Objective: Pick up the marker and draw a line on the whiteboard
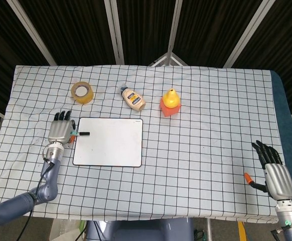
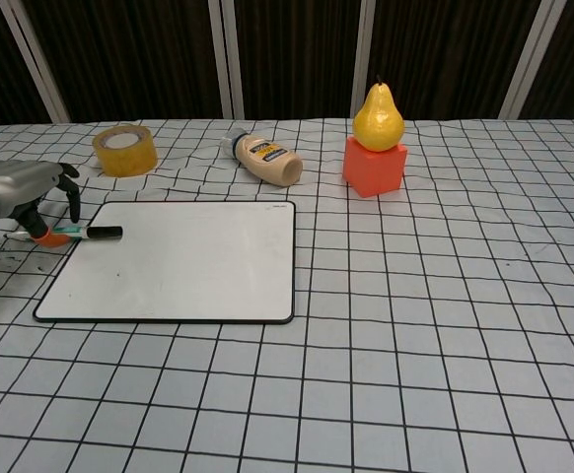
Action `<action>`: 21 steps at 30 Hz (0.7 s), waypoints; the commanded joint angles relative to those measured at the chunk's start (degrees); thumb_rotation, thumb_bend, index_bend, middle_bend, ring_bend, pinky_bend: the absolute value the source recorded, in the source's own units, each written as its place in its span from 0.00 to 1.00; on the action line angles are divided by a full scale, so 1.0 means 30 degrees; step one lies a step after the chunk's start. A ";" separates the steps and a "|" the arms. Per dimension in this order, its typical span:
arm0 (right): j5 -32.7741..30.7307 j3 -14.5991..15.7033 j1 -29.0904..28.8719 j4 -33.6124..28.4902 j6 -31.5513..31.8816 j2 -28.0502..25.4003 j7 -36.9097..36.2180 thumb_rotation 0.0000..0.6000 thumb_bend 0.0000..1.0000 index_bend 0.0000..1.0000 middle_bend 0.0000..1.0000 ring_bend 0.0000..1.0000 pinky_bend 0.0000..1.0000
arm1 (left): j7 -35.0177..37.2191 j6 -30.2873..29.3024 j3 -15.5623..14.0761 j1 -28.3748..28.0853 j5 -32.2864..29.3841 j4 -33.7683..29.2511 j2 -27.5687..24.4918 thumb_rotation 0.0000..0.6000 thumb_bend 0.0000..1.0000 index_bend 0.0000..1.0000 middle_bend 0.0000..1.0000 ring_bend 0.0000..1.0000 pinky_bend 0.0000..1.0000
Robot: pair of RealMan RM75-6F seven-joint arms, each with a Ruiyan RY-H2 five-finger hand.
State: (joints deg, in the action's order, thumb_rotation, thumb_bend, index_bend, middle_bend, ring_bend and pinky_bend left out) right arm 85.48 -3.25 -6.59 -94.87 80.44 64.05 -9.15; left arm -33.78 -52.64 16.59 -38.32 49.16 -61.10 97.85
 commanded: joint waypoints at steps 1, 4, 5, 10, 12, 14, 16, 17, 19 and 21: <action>-0.0001 0.0004 0.0000 -0.0012 -0.0003 0.0001 0.0009 1.00 0.32 0.00 0.00 0.00 0.00 | 0.0062 -0.0009 -0.0058 -0.0030 -0.0025 0.0106 0.0094 1.00 0.45 0.46 0.04 0.00 0.02; -0.0003 0.0008 -0.0002 -0.0022 -0.0010 -0.0001 0.0007 1.00 0.32 0.00 0.00 0.00 0.00 | 0.0114 0.0022 -0.0105 -0.0092 -0.0059 0.0279 0.0239 1.00 0.46 0.47 0.05 0.00 0.02; -0.0007 0.0006 -0.0002 -0.0030 -0.0009 -0.0005 0.0000 1.00 0.32 0.00 0.00 0.00 0.00 | 0.0113 0.0039 -0.0147 -0.0130 -0.0059 0.0381 0.0319 1.00 0.46 0.48 0.05 0.00 0.02; -0.0013 0.0001 -0.0007 -0.0028 -0.0012 -0.0017 -0.0025 1.00 0.32 0.00 0.00 0.00 0.00 | 0.0084 0.0052 -0.0253 -0.0236 -0.0114 0.0701 0.0581 1.00 0.52 0.54 0.06 0.00 0.02; -0.0013 0.0002 -0.0008 -0.0027 -0.0014 -0.0018 -0.0031 1.00 0.32 0.00 0.00 0.00 0.00 | 0.0103 0.0030 -0.0261 -0.0249 -0.0138 0.0757 0.0643 1.00 0.54 0.56 0.06 0.00 0.02; -0.0007 0.0002 -0.0006 -0.0028 -0.0005 -0.0019 -0.0035 1.00 0.32 0.00 0.00 0.00 0.00 | 0.0113 -0.0030 -0.0292 -0.0252 -0.0150 0.0808 0.0706 1.00 0.56 0.58 0.07 0.00 0.02; 0.0014 0.0008 0.0002 -0.0031 0.0020 -0.0018 -0.0041 1.00 0.32 0.00 0.00 0.00 0.00 | 0.0150 -0.0126 -0.0327 -0.0233 -0.0119 0.0795 0.0727 1.00 0.57 0.60 0.08 0.00 0.02; 0.0027 0.0013 0.0010 -0.0036 0.0037 -0.0017 -0.0048 1.00 0.32 0.00 0.00 0.00 0.00 | 0.0216 -0.0226 -0.0343 -0.0209 -0.0057 0.0731 0.0714 1.00 0.57 0.61 0.08 0.00 0.02; 0.0048 0.0020 0.0021 -0.0042 0.0066 -0.0017 -0.0052 1.00 0.32 0.00 0.00 0.00 0.00 | 0.0486 -0.0443 -0.0321 -0.0149 0.0136 0.0497 0.0644 1.00 0.57 0.62 0.10 0.00 0.02; 0.0058 0.0025 0.0034 -0.0044 0.0090 -0.0016 -0.0055 1.00 0.32 0.00 0.00 0.00 0.00 | 0.1059 -0.0808 -0.0197 -0.0062 0.0513 -0.0027 0.0487 1.00 0.57 0.63 0.10 0.00 0.02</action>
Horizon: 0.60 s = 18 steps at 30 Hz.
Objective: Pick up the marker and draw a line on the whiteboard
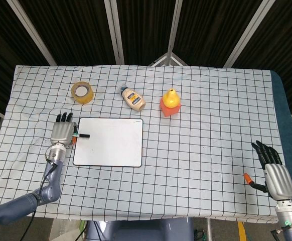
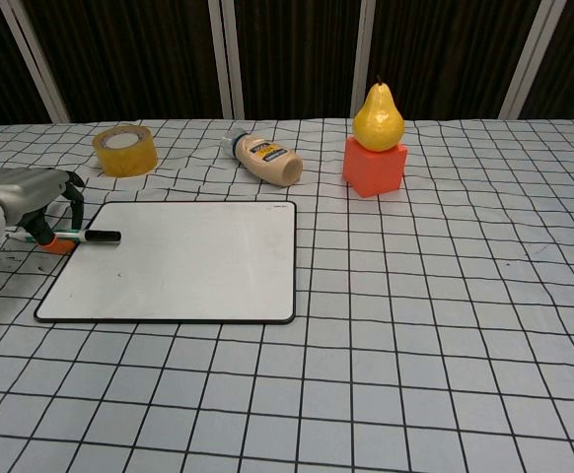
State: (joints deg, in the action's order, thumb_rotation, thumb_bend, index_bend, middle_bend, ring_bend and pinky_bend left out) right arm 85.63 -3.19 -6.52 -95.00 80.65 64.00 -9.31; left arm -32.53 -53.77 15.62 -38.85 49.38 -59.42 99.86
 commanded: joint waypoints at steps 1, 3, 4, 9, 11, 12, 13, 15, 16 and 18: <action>0.0009 0.0007 0.0014 -0.0003 0.0026 0.0002 -0.0001 1.00 0.32 0.00 0.00 0.00 0.00 | 0.0892 -0.0590 0.0192 0.0146 0.0613 -0.0848 -0.0266 1.00 0.57 0.63 0.10 0.00 0.02; 0.0014 0.0012 0.0016 -0.0014 0.0028 0.0006 -0.0004 1.00 0.32 0.00 0.00 0.00 0.00 | 0.1661 -0.1065 0.0371 0.0259 0.1184 -0.1780 -0.0585 1.00 0.58 0.63 0.11 0.00 0.02; 0.0019 0.0015 0.0014 -0.0015 0.0027 0.0006 0.0000 1.00 0.32 0.00 0.00 0.00 0.00 | 0.1917 -0.1214 0.0424 0.0302 0.1377 -0.2121 -0.0706 1.00 0.58 0.63 0.11 0.00 0.02; 0.0032 0.0027 0.0001 -0.0043 0.0003 0.0014 0.0021 1.00 0.32 0.00 0.00 0.00 0.00 | 0.4111 -0.2208 0.0976 0.0558 0.2808 -0.4672 -0.1444 1.00 0.57 0.64 0.12 0.00 0.02; 0.0026 0.0025 0.0001 -0.0057 0.0002 0.0013 0.0005 1.00 0.32 0.00 0.00 0.00 0.00 | 0.5527 -0.2538 0.1316 0.0597 0.3490 -0.5808 -0.1465 1.00 0.57 0.64 0.12 0.00 0.03; 0.0018 0.0028 0.0002 -0.0062 -0.0006 0.0010 -0.0004 1.00 0.32 0.00 0.00 0.00 0.00 | 0.5976 -0.2579 0.1377 0.0598 0.3696 -0.6090 -0.1427 1.00 0.57 0.64 0.12 0.00 0.04; 0.0009 0.0029 0.0001 -0.0065 -0.0016 0.0006 -0.0014 1.00 0.32 0.00 0.00 0.00 0.00 | 0.6355 -0.2592 0.1402 0.0599 0.3875 -0.6281 -0.1388 1.00 0.57 0.64 0.12 0.00 0.05; 0.0000 0.0029 0.0001 -0.0068 -0.0025 -0.0003 -0.0030 1.00 0.32 0.00 0.00 0.00 0.00 | 0.7241 -0.2450 0.1437 0.0559 0.4173 -0.6646 -0.1231 1.00 0.57 0.64 0.13 0.00 0.05; -0.0008 0.0027 0.0000 -0.0069 -0.0032 -0.0014 -0.0056 1.00 0.32 0.00 0.00 0.00 0.00 | 0.8077 -0.2224 0.1467 0.0505 0.4339 -0.6844 -0.1032 1.00 0.57 0.64 0.13 0.00 0.05; -0.0024 0.0025 0.0001 -0.0064 -0.0040 -0.0030 -0.0087 1.00 0.32 0.00 0.00 0.00 0.00 | 0.8873 -0.1934 0.1510 0.0414 0.4381 -0.6920 -0.0735 1.00 0.57 0.64 0.13 0.00 0.05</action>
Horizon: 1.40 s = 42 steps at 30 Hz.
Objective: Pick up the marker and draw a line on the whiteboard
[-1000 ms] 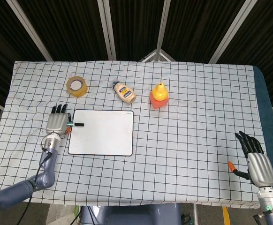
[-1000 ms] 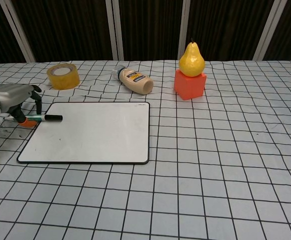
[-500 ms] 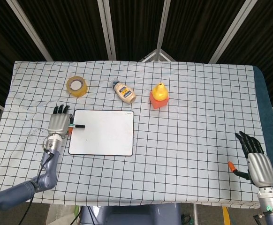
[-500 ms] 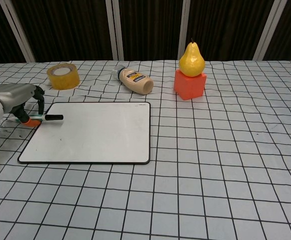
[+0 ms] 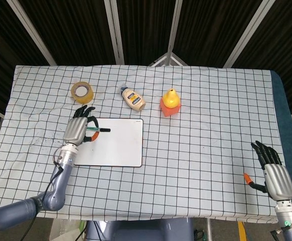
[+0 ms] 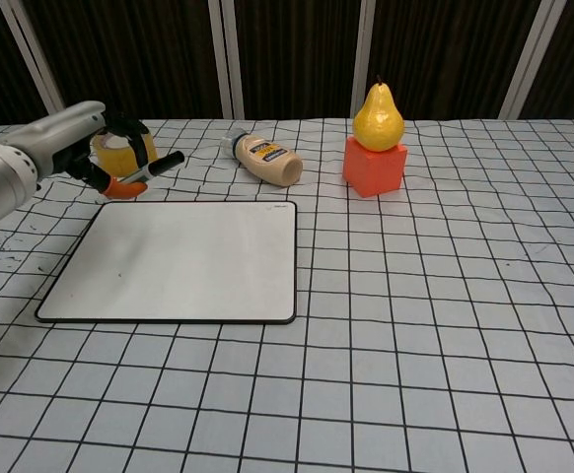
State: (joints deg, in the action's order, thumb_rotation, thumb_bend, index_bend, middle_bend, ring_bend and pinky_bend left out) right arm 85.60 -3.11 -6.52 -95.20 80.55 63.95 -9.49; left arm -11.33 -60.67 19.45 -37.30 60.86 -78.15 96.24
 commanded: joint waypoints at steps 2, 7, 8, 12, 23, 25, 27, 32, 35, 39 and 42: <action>-0.0030 -0.0009 -0.0002 0.0015 -0.0020 -0.0032 -0.0070 1.00 0.32 0.00 0.00 0.00 0.00 | 0.2775 0.0719 0.0260 -0.0277 0.0712 -0.0493 0.0911 1.00 0.57 0.65 0.13 0.00 0.05; -0.0052 -0.0023 -0.0026 0.0055 -0.0063 -0.0052 -0.0133 1.00 0.32 0.00 0.00 0.00 0.00 | 0.4755 0.1368 0.0272 -0.0619 0.0928 0.0373 0.2028 1.00 0.57 0.65 0.14 0.00 0.05; -0.0061 -0.0026 -0.0028 0.0059 -0.0069 -0.0054 -0.0145 1.00 0.32 0.00 0.00 0.00 0.00 | 0.4934 0.1435 0.0246 -0.0664 0.0961 0.0523 0.2176 1.00 0.57 0.65 0.14 0.00 0.05; -0.0089 -0.0040 -0.0040 0.0076 -0.0095 -0.0070 -0.0213 1.00 0.32 0.00 0.00 0.00 0.00 | 0.5746 0.1511 -0.0022 -0.0909 0.1600 0.1403 0.2868 1.00 0.57 0.65 0.14 0.00 0.05; -0.0081 -0.0026 -0.0038 0.0068 -0.0099 -0.0076 -0.0241 1.00 0.32 0.00 0.00 0.00 0.00 | 0.7633 0.1699 -0.0421 -0.1106 0.2556 0.2773 0.3555 1.00 0.57 0.65 0.14 0.00 0.05; -0.0082 -0.0031 -0.0041 0.0066 -0.0096 -0.0073 -0.0233 1.00 0.32 0.00 0.00 0.00 0.00 | 0.7877 0.1713 -0.0489 -0.1116 0.2690 0.2920 0.3599 1.00 0.57 0.65 0.14 0.00 0.05; -0.0096 -0.0033 -0.0040 0.0069 -0.0098 -0.0067 -0.0221 1.00 0.32 0.00 0.00 0.00 0.00 | 0.8069 0.1762 -0.0575 -0.1133 0.2800 0.3077 0.3648 1.00 0.57 0.65 0.14 0.00 0.05; -0.0112 -0.0027 -0.0031 0.0064 -0.0102 -0.0077 -0.0219 1.00 0.32 0.00 0.00 0.00 0.00 | 0.8229 0.1865 -0.0816 -0.1197 0.3083 0.3577 0.3682 1.00 0.57 0.65 0.14 0.00 0.05; -0.0162 -0.0013 -0.0026 0.0027 -0.0151 -0.0077 -0.0266 1.00 0.32 0.00 0.00 0.00 0.00 | 0.8453 0.2072 -0.0933 -0.1206 0.3110 0.4077 0.3669 1.00 0.57 0.65 0.14 0.00 0.05; -0.0189 0.0015 -0.0036 -0.0038 -0.0223 -0.0068 -0.0234 1.00 0.32 0.00 0.00 0.00 0.00 | 0.9039 0.2431 -0.0979 -0.1245 0.3132 0.4878 0.3597 1.00 0.57 0.65 0.14 0.00 0.05; -0.0306 -0.0011 -0.0057 -0.0103 -0.0312 -0.0057 -0.0274 1.00 0.32 0.00 0.00 0.00 0.00 | 0.9474 0.2596 -0.0953 -0.1305 0.3239 0.5432 0.3474 1.00 0.57 0.66 0.14 0.00 0.05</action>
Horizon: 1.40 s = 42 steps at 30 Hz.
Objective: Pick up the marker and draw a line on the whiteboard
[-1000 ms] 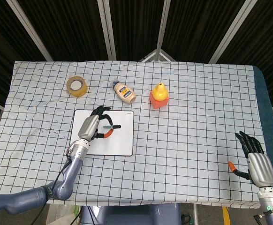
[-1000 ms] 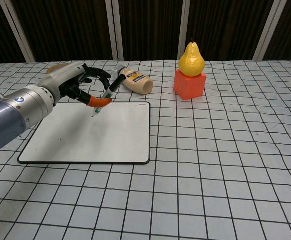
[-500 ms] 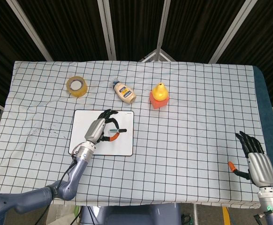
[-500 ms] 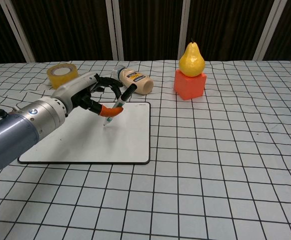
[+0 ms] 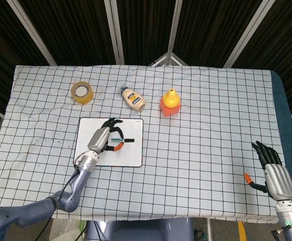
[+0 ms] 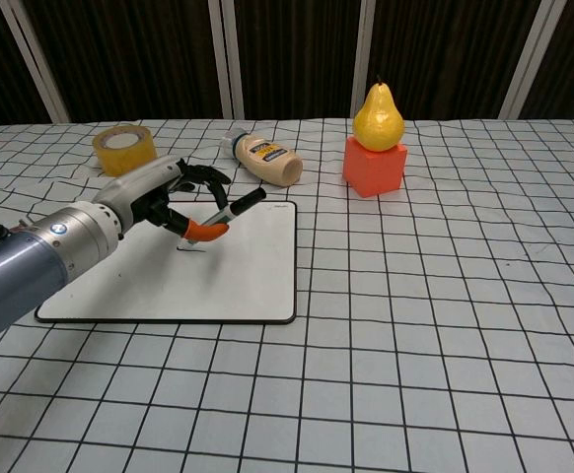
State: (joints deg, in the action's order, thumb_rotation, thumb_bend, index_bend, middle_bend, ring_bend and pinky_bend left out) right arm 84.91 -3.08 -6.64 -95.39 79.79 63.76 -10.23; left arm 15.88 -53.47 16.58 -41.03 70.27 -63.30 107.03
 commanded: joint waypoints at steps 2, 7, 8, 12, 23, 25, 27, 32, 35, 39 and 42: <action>-0.0168 -0.0051 -0.0045 -0.0067 -0.0134 0.0007 -0.0038 1.00 0.32 0.00 0.00 0.00 0.00 | 0.0702 0.0254 0.0037 -0.0103 0.0225 0.0917 -0.0290 1.00 0.57 0.66 0.14 0.00 0.05; -0.0317 -0.0077 -0.0100 -0.0148 -0.0308 -0.0012 -0.0063 1.00 0.32 0.00 0.00 0.00 0.00 | 0.1281 0.0260 0.0150 -0.0151 0.0500 0.2034 -0.0876 1.00 0.57 0.66 0.14 0.00 0.05; -0.0347 -0.0082 -0.0109 -0.0179 -0.0339 -0.0017 -0.0072 1.00 0.32 0.00 0.00 0.00 0.00 | 0.1426 0.0245 0.0217 -0.0156 0.0527 0.2393 -0.1056 1.00 0.57 0.66 0.14 0.00 0.05; -0.0438 -0.0107 -0.0133 -0.0255 -0.0421 -0.0048 -0.0120 1.00 0.32 0.00 0.00 0.00 0.00 | 0.2154 0.0073 0.0605 -0.0120 0.0436 0.2955 -0.1490 1.00 0.57 0.66 0.14 0.00 0.05; -0.0367 -0.0076 -0.0142 -0.0350 -0.0423 -0.0058 -0.0068 1.00 0.32 0.00 0.00 0.00 0.00 | 0.2975 -0.0520 0.1134 -0.0125 0.0454 0.0591 -0.2100 1.00 0.57 0.66 0.14 0.00 0.05; -0.0351 -0.0069 -0.0142 -0.0358 -0.0422 -0.0064 -0.0058 1.00 0.32 0.00 0.00 0.00 0.00 | 0.2665 -0.0498 0.1033 -0.0183 0.0426 0.0043 -0.1980 1.00 0.57 0.66 0.14 0.00 0.05; -0.0339 -0.0058 -0.0133 -0.0365 -0.0414 -0.0076 -0.0066 1.00 0.32 0.00 0.00 0.00 0.00 | 0.2294 -0.0439 0.0950 -0.0265 0.0303 -0.0367 -0.1752 1.00 0.57 0.66 0.14 0.00 0.05; -0.0275 -0.0033 -0.0101 -0.0355 -0.0360 -0.0122 -0.0177 1.00 0.32 0.00 0.00 0.00 0.00 | 0.1235 -0.0300 0.0810 -0.0634 0.0032 -0.0878 -0.0988 1.00 0.57 0.66 0.14 0.00 0.05; -0.0272 -0.0032 -0.0103 -0.0349 -0.0376 -0.0152 -0.0259 1.00 0.32 0.00 0.00 0.00 0.00 | 0.0614 -0.0256 0.0864 -0.0885 -0.0224 -0.0907 -0.0499 1.00 0.57 0.66 0.14 0.00 0.05; -0.0259 -0.0024 -0.0101 -0.0334 -0.0387 -0.0185 -0.0363 1.00 0.32 0.00 0.00 0.00 0.00 | -0.0144 -0.0137 0.0990 -0.1203 -0.0661 -0.0731 0.0110 1.00 0.56 0.66 0.14 0.00 0.05; -0.0255 -0.0022 -0.0100 -0.0332 -0.0400 -0.0217 -0.0477 1.00 0.32 0.00 0.00 0.00 0.00 | -0.0613 -0.0032 0.1159 -0.1450 -0.1065 -0.0505 0.0598 1.00 0.56 0.66 0.14 0.00 0.05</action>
State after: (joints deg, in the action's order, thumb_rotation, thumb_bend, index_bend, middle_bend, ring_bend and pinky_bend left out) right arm 84.14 -3.15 -6.94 -96.39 78.59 63.14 -11.56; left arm 14.68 -53.77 19.71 -44.93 67.74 -65.23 108.10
